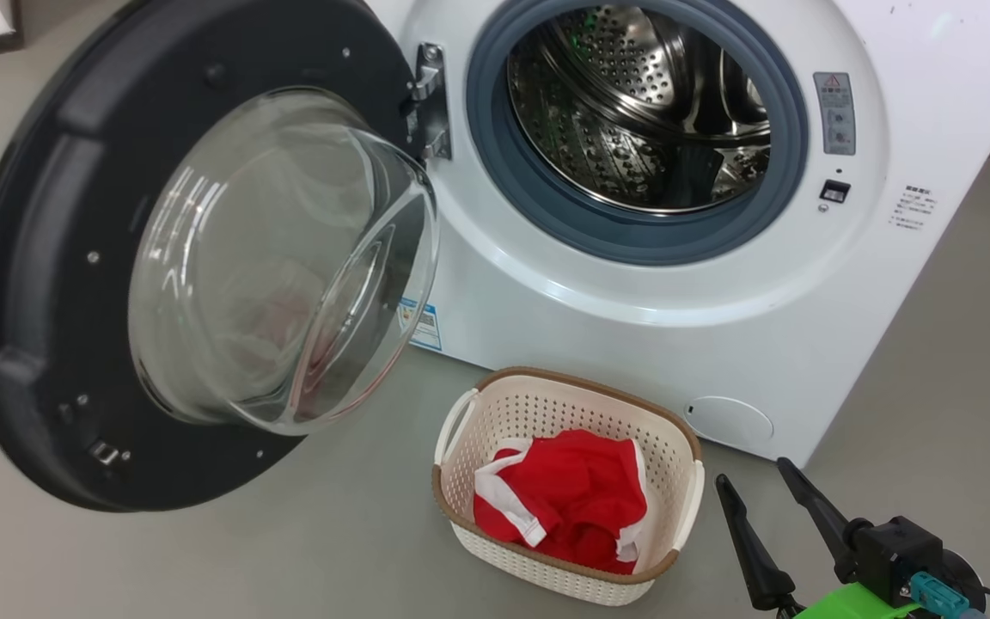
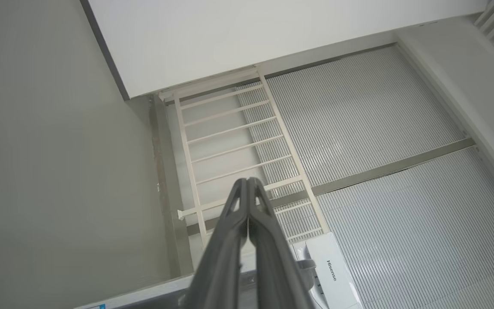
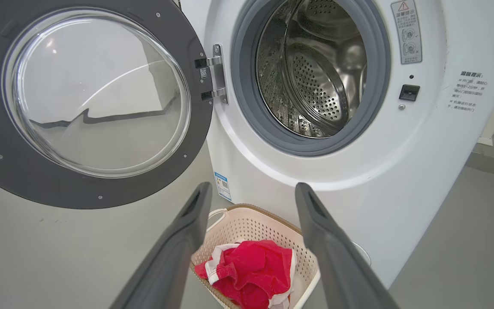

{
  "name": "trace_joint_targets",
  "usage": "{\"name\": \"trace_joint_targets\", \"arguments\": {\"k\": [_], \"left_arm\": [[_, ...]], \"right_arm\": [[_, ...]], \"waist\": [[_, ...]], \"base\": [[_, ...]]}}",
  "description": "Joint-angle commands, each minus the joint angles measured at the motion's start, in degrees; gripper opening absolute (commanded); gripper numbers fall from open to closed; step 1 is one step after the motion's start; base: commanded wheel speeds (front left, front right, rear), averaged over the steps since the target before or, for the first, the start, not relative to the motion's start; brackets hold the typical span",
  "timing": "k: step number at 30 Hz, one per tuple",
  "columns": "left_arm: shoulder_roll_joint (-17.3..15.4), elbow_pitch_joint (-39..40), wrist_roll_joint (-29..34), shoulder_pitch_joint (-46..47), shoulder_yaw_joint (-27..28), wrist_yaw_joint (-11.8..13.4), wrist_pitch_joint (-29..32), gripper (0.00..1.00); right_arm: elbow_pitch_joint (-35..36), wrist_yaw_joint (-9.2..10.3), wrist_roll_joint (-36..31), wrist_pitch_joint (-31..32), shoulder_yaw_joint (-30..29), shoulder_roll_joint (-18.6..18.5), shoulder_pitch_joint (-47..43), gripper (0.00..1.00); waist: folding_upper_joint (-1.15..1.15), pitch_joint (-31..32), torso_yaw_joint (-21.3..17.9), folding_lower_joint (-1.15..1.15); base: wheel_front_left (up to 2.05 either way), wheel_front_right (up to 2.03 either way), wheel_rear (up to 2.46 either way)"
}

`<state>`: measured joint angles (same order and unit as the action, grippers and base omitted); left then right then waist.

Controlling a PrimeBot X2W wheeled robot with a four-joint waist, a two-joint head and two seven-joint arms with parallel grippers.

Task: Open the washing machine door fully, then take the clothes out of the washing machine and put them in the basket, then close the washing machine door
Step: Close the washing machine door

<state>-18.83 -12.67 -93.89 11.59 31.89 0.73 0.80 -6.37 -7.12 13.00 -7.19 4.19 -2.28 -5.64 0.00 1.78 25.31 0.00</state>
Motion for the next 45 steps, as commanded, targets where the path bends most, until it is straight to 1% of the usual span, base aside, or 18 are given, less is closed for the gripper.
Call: {"name": "trace_joint_targets", "arguments": {"k": [1, 5, 7, 11, 17, 23, 28, 33, 42, 45], "left_arm": [[-3.43, -0.2, -0.32, 3.09, 1.91, 0.08, 0.84, 0.0], [-5.4, -6.74, -1.38, 5.73, 1.33, 0.0, 3.18, 0.0], [-6.29, -9.49, -0.8, 6.4, -0.04, 0.19, 4.53, 0.0], [-6.89, -13.8, -0.48, 8.02, -2.74, 0.24, 7.6, 0.0], [-6.9, -18.37, 0.33, 9.9, -6.42, -1.46, 11.45, 0.0], [-6.84, -21.86, 0.45, 11.28, -8.0, -3.49, 13.74, 0.0], [-7.21, -23.46, 0.38, 11.85, -9.22, -4.75, 16.57, 0.0], [-7.27, -23.72, -0.91, 11.57, -9.96, -5.71, 20.88, 0.0], [-6.96, -20.63, -4.87, 8.78, -9.32, -6.59, 28.48, 0.0], [-6.75, -19.55, -5.89, 7.85, -9.1, -6.63, 30.2, 0.0]], "right_arm": [[1.83, -0.36, -0.59, 0.04, 0.97, -0.6, 2.49, 1.0], [2.51, -0.36, -0.83, 0.56, 1.03, -0.6, 2.9, 1.0], [2.73, -0.36, -0.88, 0.77, 1.13, -0.6, 2.98, 1.0], [3.01, -0.36, -0.87, 1.06, 1.43, -0.6, 3.22, 1.0], [3.09, -0.36, -0.78, 1.3, 1.81, -0.6, 3.61, 1.0], [3.18, -0.36, -0.78, 1.51, 2.11, -0.6, 3.81, 1.0], [3.17, -0.36, -0.82, 1.52, 2.06, -0.6, 3.79, 1.0], [3.29, -0.36, -0.93, 1.48, 1.8, -0.6, 3.84, 1.0], [3.4, -0.36, -0.92, 1.15, 1.49, -0.6, 4.32, 1.0], [3.43, -0.36, -0.93, 1.07, 1.42, -0.6, 4.49, 1.0]], "waist": [[0.0, -0.78, -0.85, 0.0], [0.0, -1.63, -1.78, 0.0], [0.0, -1.94, -2.08, 0.0], [0.0, -2.32, -2.71, 0.0], [0.0, -2.5, -3.61, 0.0], [0.0, -2.7, -4.37, 0.0], [0.0, -2.82, -4.74, 0.0], [0.0, -3.16, -4.99, 0.0], [0.0, -4.19, -5.62, 0.0], [0.0, -4.48, -5.8, 0.0]], "base": [[0.0, 0.0, 0.0], [0.0, 0.0, 0.0], [0.0, 0.0, 0.0], [0.0, 0.0, 0.0], [0.0, 0.0, 0.0], [0.0, 0.0, 0.0], [0.0, 0.0, 0.0], [0.0, 0.0, 0.0], [0.0, 0.0, 0.0], [0.0, 0.0, 0.0]]}}
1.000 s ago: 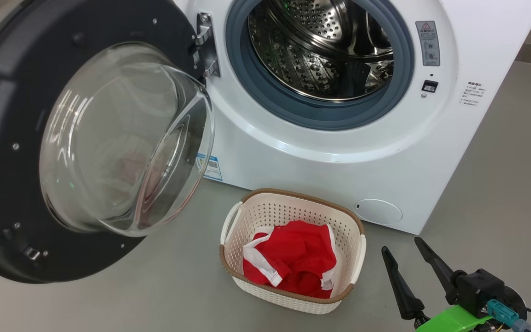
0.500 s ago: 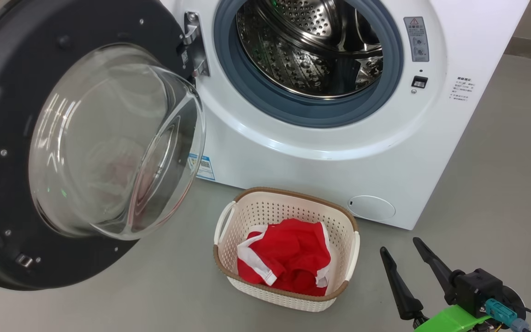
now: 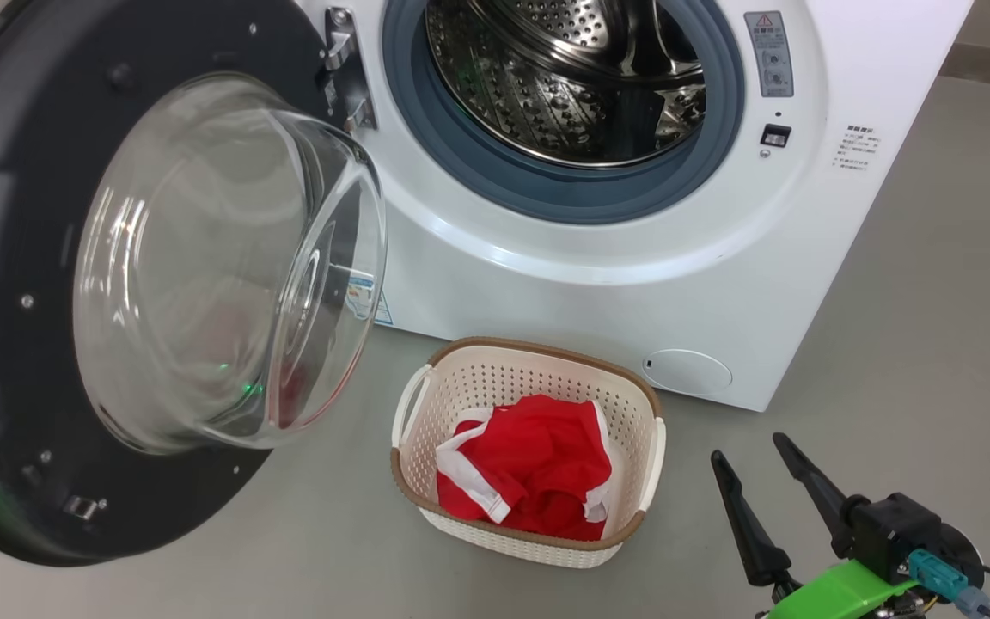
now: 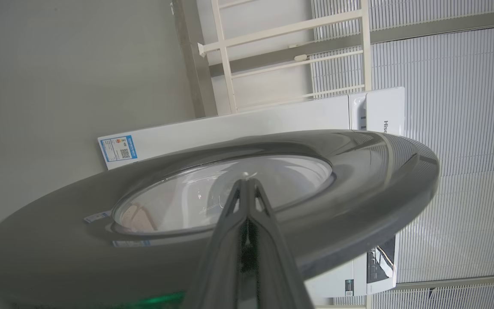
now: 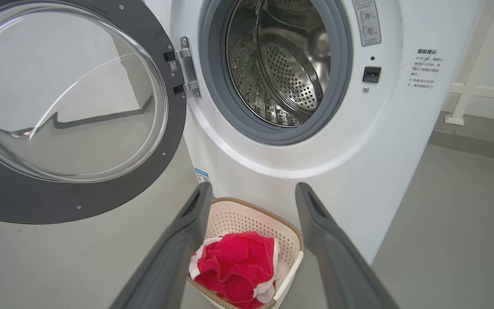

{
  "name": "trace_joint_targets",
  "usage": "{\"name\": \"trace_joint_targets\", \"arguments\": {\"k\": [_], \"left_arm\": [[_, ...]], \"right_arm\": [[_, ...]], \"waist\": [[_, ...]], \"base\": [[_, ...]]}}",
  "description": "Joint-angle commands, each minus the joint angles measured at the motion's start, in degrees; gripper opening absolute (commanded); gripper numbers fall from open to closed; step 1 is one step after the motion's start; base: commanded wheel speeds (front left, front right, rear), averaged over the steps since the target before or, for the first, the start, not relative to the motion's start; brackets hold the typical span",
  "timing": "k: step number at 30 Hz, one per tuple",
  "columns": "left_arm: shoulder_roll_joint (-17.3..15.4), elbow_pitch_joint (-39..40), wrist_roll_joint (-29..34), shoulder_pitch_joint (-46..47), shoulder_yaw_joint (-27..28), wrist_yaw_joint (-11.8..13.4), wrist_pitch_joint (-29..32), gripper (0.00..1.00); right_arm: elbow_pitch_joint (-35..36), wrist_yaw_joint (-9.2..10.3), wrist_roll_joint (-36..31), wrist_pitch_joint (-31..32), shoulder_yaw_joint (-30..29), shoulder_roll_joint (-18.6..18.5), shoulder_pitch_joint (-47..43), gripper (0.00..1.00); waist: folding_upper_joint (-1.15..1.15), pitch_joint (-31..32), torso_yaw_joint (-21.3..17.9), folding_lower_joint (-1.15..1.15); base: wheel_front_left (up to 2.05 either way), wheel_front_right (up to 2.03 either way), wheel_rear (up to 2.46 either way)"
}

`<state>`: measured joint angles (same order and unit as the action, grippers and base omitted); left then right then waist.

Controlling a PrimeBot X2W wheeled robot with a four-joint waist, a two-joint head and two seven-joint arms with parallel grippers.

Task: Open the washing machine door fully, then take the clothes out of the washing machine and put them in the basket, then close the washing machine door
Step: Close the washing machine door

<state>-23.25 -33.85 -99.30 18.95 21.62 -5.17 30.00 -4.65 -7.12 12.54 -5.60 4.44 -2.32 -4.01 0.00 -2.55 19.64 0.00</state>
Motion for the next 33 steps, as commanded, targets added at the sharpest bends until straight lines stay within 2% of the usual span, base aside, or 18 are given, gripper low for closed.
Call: {"name": "trace_joint_targets", "arguments": {"k": [1, 18, 33], "left_arm": [[-2.24, 2.22, -0.94, -0.03, 1.28, -0.74, 1.8, 0.0], [1.41, 16.68, -6.82, -8.51, 0.38, 1.5, 12.82, 0.0], [4.36, 25.27, -8.47, -12.31, -0.55, 2.83, 15.41, 0.0]], "right_arm": [[1.72, -0.36, -0.46, -0.57, 1.11, -0.55, 2.94, 1.0], [0.72, -0.36, -0.07, -1.94, 0.18, -0.55, 4.54, 1.0], [-0.62, -0.36, 0.86, -3.36, 0.33, -0.55, 5.42, 1.0]], "waist": [[0.0, -0.26, -0.23, 0.0], [0.0, -1.63, -2.15, 0.0], [0.0, -2.27, -6.19, 0.0]], "base": [[0.0, 0.0, 0.0], [0.0, 0.0, 0.0], [0.0, 0.0, 0.0]]}}
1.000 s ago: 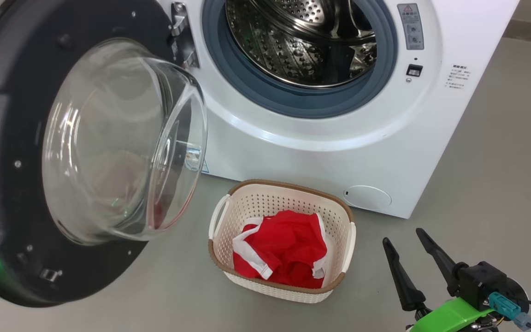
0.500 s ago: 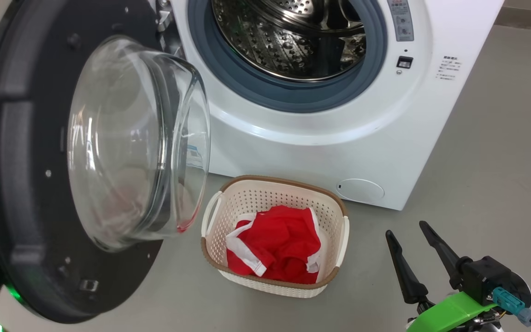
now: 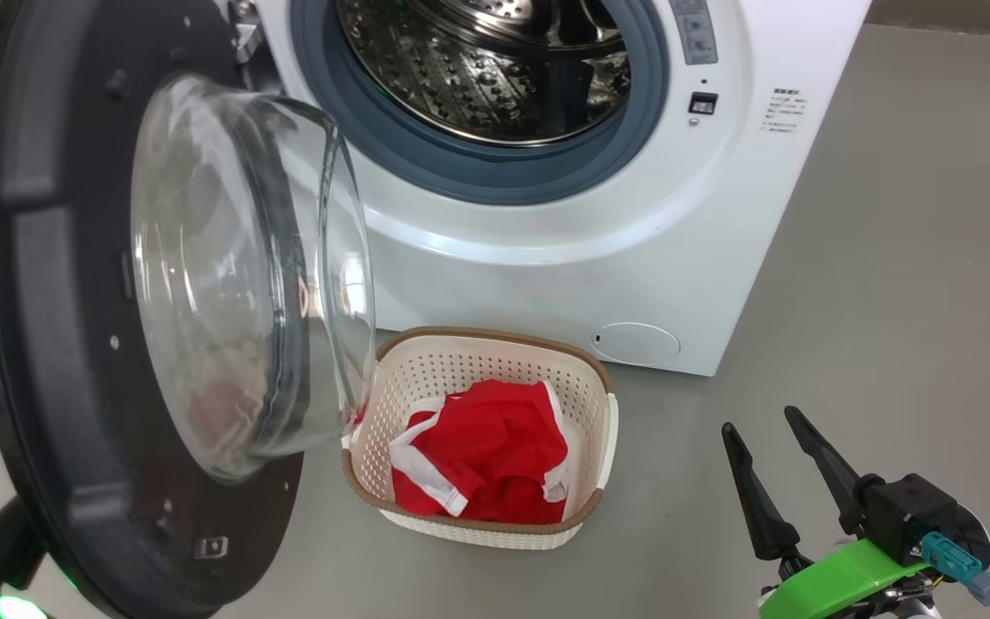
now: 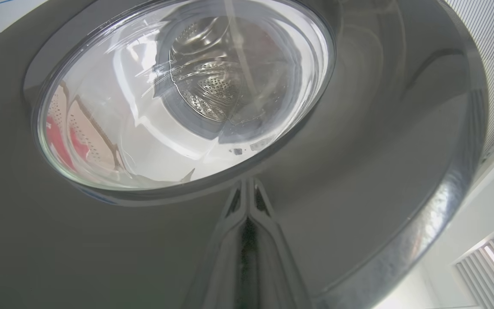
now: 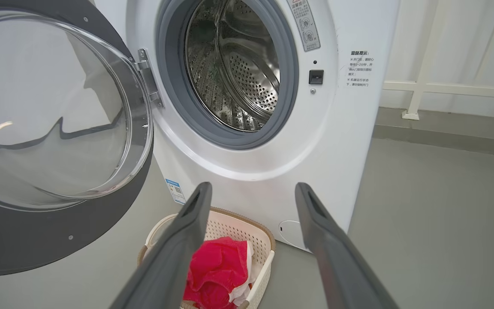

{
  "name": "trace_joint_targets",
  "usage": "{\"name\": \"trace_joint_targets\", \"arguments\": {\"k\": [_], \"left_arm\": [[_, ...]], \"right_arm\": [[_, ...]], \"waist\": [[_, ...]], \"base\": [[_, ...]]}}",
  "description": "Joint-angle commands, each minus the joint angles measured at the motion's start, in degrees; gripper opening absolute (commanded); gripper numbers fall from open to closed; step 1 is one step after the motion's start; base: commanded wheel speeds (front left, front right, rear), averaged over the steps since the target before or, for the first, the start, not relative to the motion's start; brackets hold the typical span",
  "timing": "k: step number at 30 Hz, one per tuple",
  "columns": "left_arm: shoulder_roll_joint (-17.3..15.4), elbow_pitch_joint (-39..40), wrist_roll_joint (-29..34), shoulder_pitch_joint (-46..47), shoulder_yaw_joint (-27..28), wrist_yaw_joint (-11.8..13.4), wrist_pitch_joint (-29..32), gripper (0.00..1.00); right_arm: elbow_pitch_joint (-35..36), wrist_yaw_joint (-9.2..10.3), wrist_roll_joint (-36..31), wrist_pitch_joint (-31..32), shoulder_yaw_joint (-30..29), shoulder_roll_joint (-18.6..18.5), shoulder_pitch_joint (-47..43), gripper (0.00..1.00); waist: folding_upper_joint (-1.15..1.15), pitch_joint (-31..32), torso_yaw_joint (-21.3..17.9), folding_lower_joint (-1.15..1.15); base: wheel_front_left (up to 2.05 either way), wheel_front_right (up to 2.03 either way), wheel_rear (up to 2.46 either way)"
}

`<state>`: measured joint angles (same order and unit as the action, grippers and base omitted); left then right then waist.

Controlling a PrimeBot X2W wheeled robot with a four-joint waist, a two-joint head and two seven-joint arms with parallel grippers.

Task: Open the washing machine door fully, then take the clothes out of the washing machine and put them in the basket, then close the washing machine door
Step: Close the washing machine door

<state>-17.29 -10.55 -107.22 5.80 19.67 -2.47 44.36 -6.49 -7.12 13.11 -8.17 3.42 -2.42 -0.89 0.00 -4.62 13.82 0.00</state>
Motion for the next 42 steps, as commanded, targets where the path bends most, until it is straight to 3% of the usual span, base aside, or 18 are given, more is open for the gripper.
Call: {"name": "trace_joint_targets", "arguments": {"k": [1, 17, 25, 27, 28, 29, 34, 42], "left_arm": [[-1.39, 2.32, -0.62, 0.74, 1.2, 0.21, 1.23, 0.0], [1.2, 6.93, -1.78, -1.32, 1.02, 0.86, 1.94, 0.0], [2.36, 8.89, -0.96, -2.06, 3.29, -0.01, -1.13, 0.0], [2.82, 9.13, -0.92, -2.13, 4.27, -0.21, -2.33, 0.28], [3.01, 9.15, -0.72, -2.16, 4.86, -0.28, -3.19, 0.48], [3.17, 9.18, -0.49, -2.18, 5.53, -0.43, -4.08, 1.0], [3.55, 9.26, 3.71, -2.39, 8.24, -1.65, -10.16, 1.0], [3.12, 12.28, 21.58, -2.43, 8.3, -3.38, -24.45, 1.0]], "right_arm": [[1.12, -0.36, 0.35, -0.89, 1.31, -0.45, 2.35, 1.0], [0.04, -0.36, 0.95, -1.77, 1.4, -0.45, 2.53, 1.0], [-0.24, -0.36, 0.88, -1.77, 1.42, -0.45, 1.99, 1.0], [-0.31, -0.36, 0.86, -1.71, 1.34, -0.45, 1.79, 1.0], [-0.37, -0.36, 0.87, -1.7, 1.27, -0.45, 1.68, 1.0], [-0.38, -0.36, 0.89, -1.65, 1.28, -0.45, 1.58, 1.0], [-0.37, -0.36, 0.91, -1.6, 1.25, -0.45, 1.17, 1.0], [-0.13, -0.36, 0.93, -1.49, 0.65, -0.45, 0.24, 1.0]], "waist": [[0.0, -0.24, -0.54, 0.0], [0.0, 0.12, -1.98, 0.0], [0.0, 0.95, -1.08, 0.0], [0.0, 1.27, -0.73, 0.0], [0.0, 1.54, -0.52, 0.0], [0.0, 1.66, -0.39, 0.0], [0.0, 2.45, 0.29, 0.0], [0.0, 3.66, 1.51, 0.0]], "base": [[0.0, 0.0, 0.0], [0.0, 0.0, 0.0], [0.0, 0.0, 0.0], [0.0, 0.0, 0.0], [0.0, 0.0, 0.0], [0.0, 0.0, 0.0], [0.0, 0.0, 0.0], [0.0, 0.0, 0.0]]}}
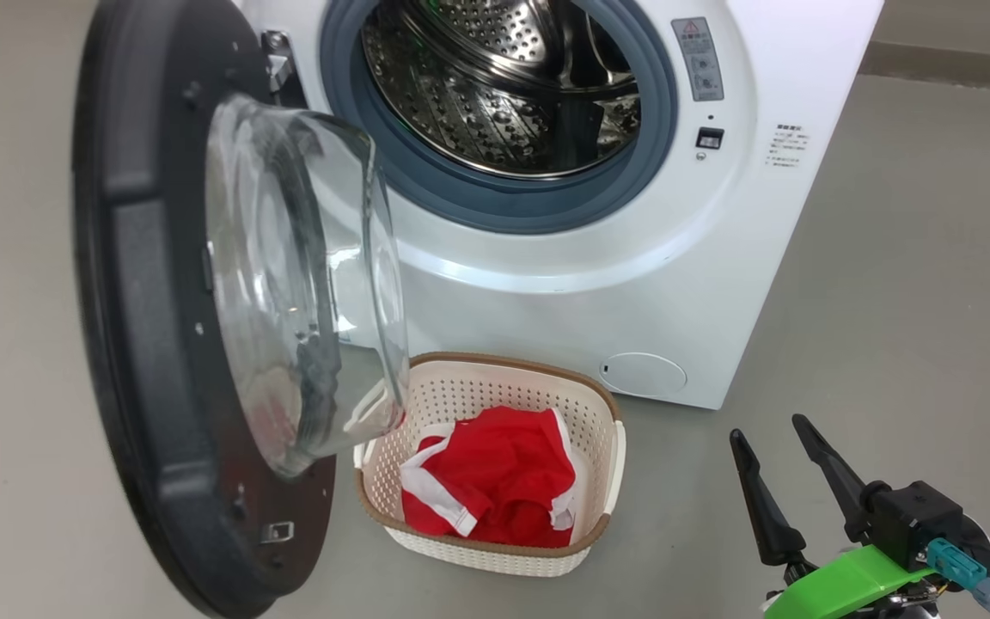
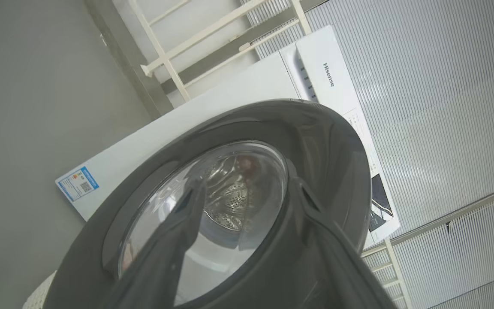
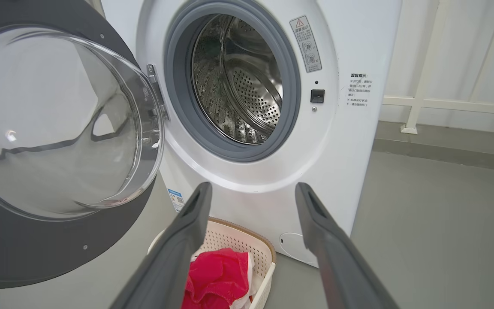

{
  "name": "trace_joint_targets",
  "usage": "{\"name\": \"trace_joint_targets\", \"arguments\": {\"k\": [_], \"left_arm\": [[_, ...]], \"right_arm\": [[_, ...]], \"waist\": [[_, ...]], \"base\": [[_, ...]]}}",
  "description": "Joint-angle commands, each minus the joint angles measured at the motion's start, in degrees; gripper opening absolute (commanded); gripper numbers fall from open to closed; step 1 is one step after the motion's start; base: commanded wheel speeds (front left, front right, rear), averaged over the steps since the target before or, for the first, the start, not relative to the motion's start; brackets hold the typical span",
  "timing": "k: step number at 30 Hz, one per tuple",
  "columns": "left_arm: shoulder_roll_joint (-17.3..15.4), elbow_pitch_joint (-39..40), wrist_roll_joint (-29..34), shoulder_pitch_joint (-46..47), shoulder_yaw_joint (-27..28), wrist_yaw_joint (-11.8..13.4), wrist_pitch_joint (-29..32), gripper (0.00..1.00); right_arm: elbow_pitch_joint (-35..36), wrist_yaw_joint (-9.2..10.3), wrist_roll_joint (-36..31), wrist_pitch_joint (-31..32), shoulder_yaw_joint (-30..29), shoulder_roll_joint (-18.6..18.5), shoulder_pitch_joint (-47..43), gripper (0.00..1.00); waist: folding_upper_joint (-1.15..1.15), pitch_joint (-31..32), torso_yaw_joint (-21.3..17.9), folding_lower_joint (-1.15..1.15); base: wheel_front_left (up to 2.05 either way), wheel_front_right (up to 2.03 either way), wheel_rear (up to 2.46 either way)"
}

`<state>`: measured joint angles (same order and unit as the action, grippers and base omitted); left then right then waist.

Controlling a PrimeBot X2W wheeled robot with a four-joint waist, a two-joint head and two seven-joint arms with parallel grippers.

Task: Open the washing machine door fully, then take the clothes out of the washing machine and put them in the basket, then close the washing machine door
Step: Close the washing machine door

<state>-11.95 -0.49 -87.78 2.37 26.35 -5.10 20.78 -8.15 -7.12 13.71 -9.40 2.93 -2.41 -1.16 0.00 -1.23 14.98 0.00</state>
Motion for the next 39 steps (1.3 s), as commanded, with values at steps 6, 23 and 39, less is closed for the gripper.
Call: {"name": "trace_joint_targets", "arguments": {"k": [6, 23, 39], "left_arm": [[-3.1, 7.63, 21.13, 0.23, -1.85, 0.18, -11.46, 1.0], [-6.32, 8.52, 57.41, -6.63, -15.75, 8.69, -20.62, 1.0], [-5.85, 7.3, 64.28, -10.74, -19.38, 12.66, -22.71, 1.0]], "right_arm": [[2.05, -0.36, 0.03, 0.04, 0.66, -0.46, 0.03, 1.0], [2.47, -0.36, -0.45, 0.58, 0.66, -0.46, -1.52, 1.0], [2.31, -0.36, -0.42, 0.85, 1.06, -0.46, -3.13, 1.0]], "waist": [[0.0, 0.69, 1.0, 0.0], [0.0, 2.25, 0.9, 0.0], [0.0, 3.91, 1.12, 0.0]], "base": [[0.0, 0.0, 0.0], [0.0, 0.0, 0.0], [0.0, 0.0, 0.0]]}}
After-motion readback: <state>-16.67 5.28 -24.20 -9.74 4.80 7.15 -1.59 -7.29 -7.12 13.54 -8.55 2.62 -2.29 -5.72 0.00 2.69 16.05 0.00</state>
